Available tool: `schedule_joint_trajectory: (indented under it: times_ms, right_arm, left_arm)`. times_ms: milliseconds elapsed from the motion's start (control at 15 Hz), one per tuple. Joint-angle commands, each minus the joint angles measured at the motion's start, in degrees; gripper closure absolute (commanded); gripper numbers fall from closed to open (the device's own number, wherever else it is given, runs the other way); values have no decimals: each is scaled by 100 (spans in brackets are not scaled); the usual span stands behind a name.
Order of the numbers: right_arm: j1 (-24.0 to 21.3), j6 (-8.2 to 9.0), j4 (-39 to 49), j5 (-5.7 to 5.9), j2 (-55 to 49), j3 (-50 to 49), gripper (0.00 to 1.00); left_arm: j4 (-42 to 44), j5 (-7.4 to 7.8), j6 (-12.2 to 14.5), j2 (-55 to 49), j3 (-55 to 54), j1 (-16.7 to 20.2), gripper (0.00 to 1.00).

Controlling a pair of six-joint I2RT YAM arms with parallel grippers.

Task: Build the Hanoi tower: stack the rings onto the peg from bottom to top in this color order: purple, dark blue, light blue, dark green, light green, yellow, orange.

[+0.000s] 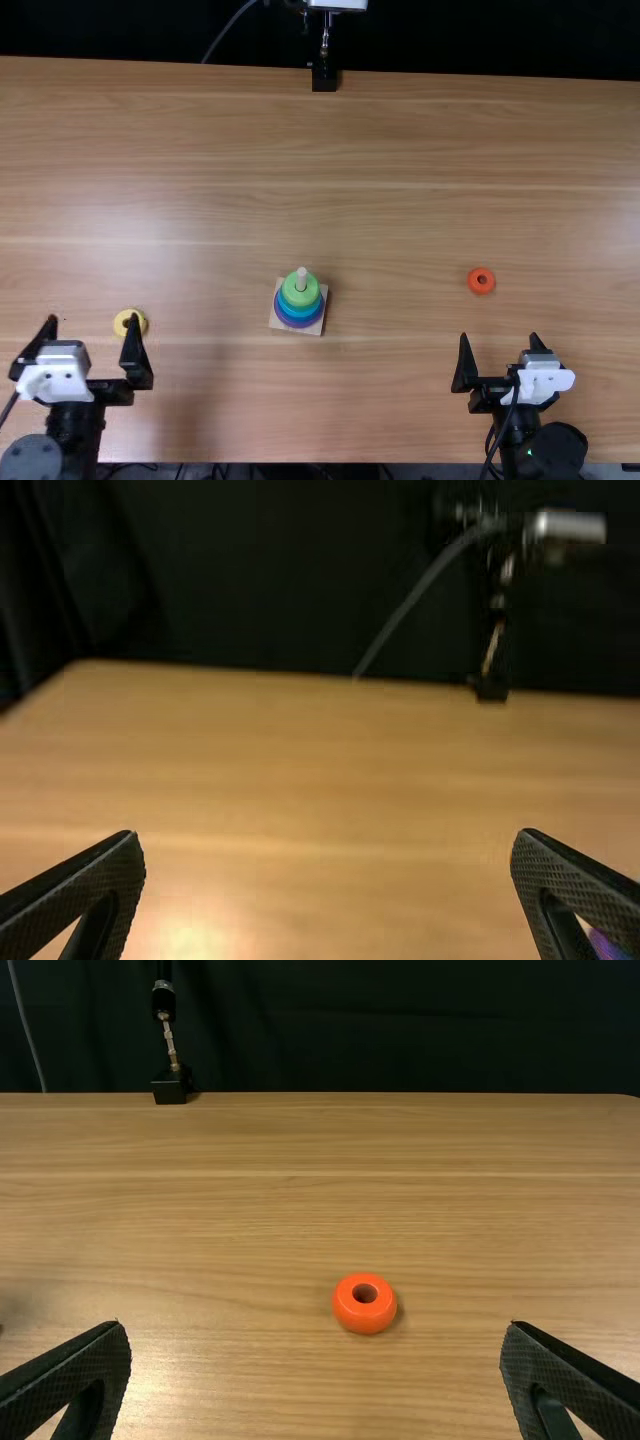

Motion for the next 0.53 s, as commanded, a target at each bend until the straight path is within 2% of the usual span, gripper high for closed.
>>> schedule_joint_trajectory:
  times_ms: [0,67,200,333,467]
  right_arm:
    - [-53,-17,-428,-59,-73,-350,0]
    - [-53,-17,-418,-59,-73,-350,0]
    - [-53,-17,-428,-59,-73,-350,0]
    - [-53,-17,-428,-59,-73,-350,0]
    - [-45,-17,-428,-59,-73,-350,0]
  left_arm:
    - [-307,119,34,446,576,97,0]
    - [-845,34,45,930,998,97,0]
    - [-2174,-282,34,2371,1947,246,0]
    - [-3524,-324,45,3549,2817,369,0]
    - [-4125,-314,55,4489,3266,457,0]
